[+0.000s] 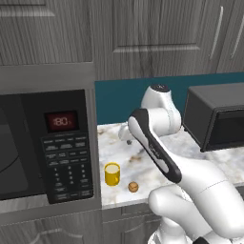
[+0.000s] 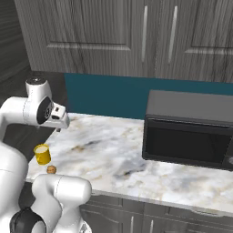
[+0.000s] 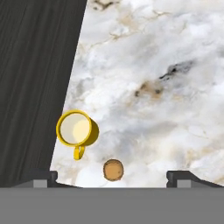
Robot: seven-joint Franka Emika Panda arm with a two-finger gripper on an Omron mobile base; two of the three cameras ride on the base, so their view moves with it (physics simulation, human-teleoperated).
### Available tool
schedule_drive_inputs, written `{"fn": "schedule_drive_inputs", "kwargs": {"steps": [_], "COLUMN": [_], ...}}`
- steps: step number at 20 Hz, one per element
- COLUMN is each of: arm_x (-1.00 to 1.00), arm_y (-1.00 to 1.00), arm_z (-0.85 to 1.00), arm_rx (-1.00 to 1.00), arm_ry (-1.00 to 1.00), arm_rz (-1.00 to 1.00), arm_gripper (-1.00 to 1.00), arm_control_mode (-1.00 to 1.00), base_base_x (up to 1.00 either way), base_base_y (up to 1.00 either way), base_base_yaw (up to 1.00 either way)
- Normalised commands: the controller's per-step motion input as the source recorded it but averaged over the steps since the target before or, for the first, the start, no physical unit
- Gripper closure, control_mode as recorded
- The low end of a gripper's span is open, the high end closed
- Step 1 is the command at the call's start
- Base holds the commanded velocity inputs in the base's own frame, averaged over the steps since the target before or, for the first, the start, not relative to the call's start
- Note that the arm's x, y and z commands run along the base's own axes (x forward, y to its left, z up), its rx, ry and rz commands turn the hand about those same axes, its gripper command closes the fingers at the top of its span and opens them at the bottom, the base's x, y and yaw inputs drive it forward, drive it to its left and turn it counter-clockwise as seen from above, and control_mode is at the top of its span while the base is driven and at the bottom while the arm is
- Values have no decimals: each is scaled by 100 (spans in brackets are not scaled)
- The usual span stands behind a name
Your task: Pick the mug from the counter and place it inside the microwave. Then close the microwave.
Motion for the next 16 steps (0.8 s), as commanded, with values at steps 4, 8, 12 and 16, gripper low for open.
{"fn": "schedule_drive_inputs", "kwargs": {"steps": [4,8,12,16], "arm_x": [-27,-16,-5,0], "arm_y": [16,32,44,41], "arm_z": [-30,-15,-14,-16], "arm_rx": [0,0,0,0], "arm_ry": [0,0,-2,-3], "arm_rz": [0,0,1,5], "arm_gripper": [-100,-100,-100,-100], "arm_control_mode": [-100,-100,-100,-100], "base_base_x": [0,0,0,0], "base_base_y": [0,0,0,0], "base_base_yaw": [0,0,0,0]}}
